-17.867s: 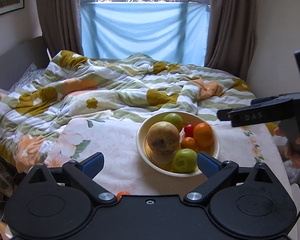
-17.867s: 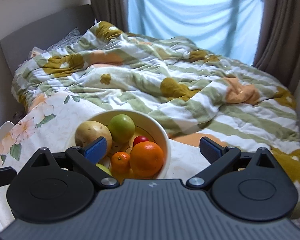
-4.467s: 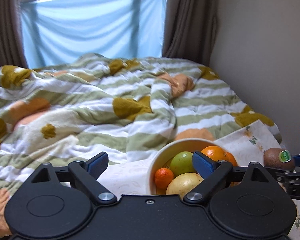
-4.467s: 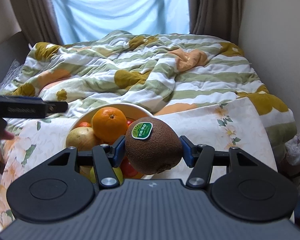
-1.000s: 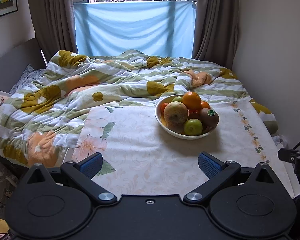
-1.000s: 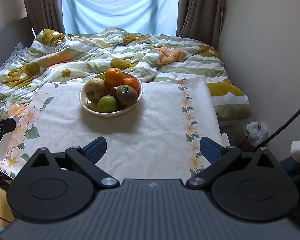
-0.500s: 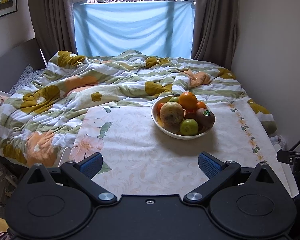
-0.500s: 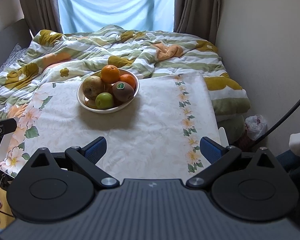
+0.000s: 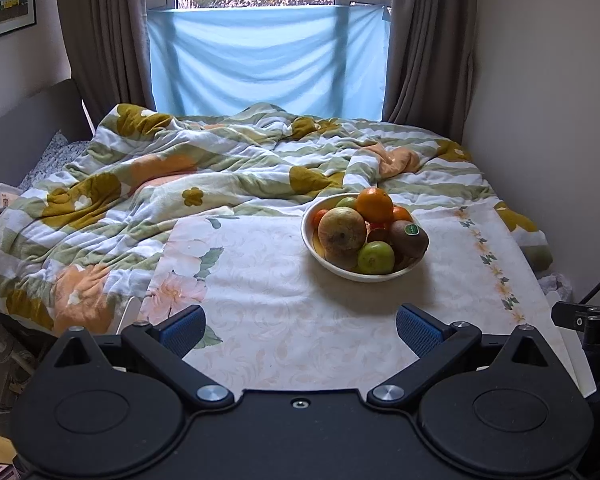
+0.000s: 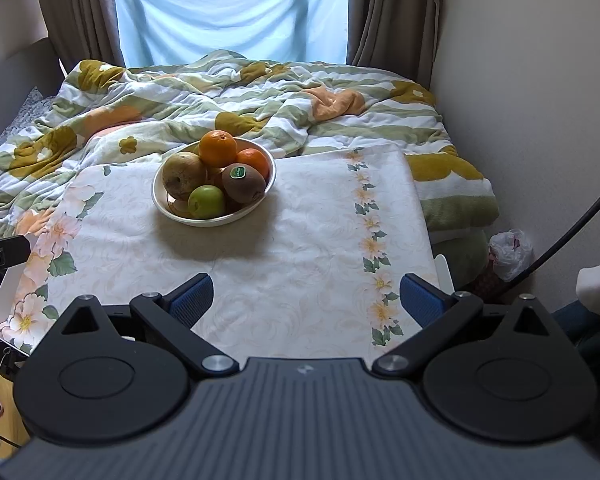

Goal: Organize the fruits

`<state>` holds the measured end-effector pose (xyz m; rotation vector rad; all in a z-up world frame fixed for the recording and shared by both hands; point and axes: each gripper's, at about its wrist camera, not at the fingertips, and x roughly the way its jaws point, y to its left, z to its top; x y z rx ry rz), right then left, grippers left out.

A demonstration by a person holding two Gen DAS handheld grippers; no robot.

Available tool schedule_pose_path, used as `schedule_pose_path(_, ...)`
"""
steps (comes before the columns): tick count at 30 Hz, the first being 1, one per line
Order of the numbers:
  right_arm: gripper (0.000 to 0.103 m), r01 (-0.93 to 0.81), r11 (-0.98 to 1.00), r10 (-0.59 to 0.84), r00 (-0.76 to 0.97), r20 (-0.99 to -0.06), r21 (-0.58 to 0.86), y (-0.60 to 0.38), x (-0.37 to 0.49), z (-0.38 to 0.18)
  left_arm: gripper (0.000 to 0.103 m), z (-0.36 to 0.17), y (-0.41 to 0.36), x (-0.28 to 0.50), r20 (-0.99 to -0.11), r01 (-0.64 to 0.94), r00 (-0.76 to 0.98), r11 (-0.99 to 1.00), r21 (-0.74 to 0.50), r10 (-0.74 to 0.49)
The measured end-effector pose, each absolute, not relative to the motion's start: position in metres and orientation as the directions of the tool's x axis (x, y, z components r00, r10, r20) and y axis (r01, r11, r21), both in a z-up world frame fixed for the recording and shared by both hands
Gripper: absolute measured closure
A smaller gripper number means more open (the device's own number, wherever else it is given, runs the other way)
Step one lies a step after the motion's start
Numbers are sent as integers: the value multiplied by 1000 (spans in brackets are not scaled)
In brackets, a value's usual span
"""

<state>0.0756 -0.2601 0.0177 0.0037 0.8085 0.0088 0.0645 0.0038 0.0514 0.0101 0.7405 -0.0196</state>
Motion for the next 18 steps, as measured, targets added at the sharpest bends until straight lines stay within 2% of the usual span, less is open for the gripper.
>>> schedule_pose_path(14, 0, -24, 1000, 24, 686, -727, 11, -257, 83, 20, 0, 55, 3, 59, -621, -21, 782, 997, 74, 63)
schedule_pose_path(18, 0, -25, 1000, 26, 685, -729, 12, -257, 86, 18, 0, 56, 5, 61, -611, -17, 790, 999, 45, 41)
